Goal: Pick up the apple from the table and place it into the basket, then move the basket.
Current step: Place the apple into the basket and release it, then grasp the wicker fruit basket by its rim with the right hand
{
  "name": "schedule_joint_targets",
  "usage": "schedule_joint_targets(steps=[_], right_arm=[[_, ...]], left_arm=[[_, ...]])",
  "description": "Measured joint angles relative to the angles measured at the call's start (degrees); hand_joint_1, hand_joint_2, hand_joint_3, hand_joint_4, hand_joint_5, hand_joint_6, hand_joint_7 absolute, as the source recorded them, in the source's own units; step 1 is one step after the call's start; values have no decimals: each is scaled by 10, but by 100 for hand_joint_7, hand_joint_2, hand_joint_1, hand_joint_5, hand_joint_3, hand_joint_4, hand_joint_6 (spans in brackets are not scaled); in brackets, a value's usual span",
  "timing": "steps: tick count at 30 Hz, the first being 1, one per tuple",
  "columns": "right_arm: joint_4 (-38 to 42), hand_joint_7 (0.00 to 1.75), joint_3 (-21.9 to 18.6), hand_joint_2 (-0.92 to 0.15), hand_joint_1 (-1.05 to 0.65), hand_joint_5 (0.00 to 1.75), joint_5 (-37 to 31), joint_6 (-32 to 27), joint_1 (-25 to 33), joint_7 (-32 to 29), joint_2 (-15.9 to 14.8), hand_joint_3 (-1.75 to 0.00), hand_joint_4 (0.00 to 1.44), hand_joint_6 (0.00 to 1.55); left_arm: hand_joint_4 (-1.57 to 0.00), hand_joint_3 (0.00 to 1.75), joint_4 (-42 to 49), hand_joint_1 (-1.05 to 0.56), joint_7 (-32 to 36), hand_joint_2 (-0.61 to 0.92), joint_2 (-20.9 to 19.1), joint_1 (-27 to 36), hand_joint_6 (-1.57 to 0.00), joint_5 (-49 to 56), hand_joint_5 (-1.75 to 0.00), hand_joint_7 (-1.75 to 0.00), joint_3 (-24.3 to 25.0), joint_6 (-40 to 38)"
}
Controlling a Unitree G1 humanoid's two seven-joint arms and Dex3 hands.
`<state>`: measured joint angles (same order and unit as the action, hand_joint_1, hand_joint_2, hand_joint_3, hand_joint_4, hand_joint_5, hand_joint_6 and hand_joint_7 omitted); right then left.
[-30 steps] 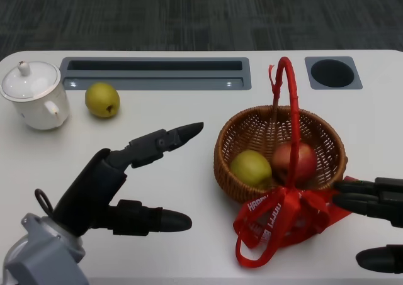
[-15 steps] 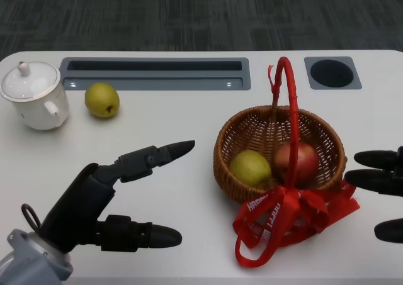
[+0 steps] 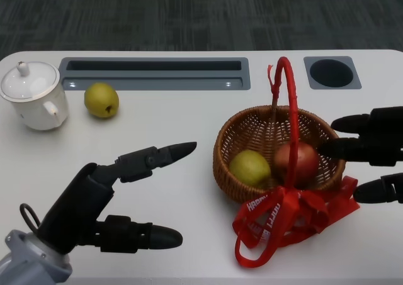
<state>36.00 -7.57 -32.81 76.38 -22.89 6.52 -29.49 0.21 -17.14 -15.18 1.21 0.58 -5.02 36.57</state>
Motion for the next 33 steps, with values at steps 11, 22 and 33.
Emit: schedule_joint_targets(steps=[11, 22, 33], right_arm=[[108, 0, 114, -80, -67, 0, -189, -46, -92, -197, -50, -1, 65, 70], [224, 0, 326, -84, -73, 0, -337, -128, -201, -422, -50, -1, 62, 67], [319, 1, 505, -90, -78, 1, -397, -198, -263, -544, -5, -1, 64, 64]], left_arm=[[-63, 0, -10, -64, -1, 71, -1, 5, -59, 0, -2, -1, 3, -1], [-65, 0, -25, -61, -6, 69, -8, 12, -61, -2, -2, -1, 9, -1], [-67, 0, -40, -62, -6, 71, -6, 22, -61, 0, -2, -1, 11, -1]])
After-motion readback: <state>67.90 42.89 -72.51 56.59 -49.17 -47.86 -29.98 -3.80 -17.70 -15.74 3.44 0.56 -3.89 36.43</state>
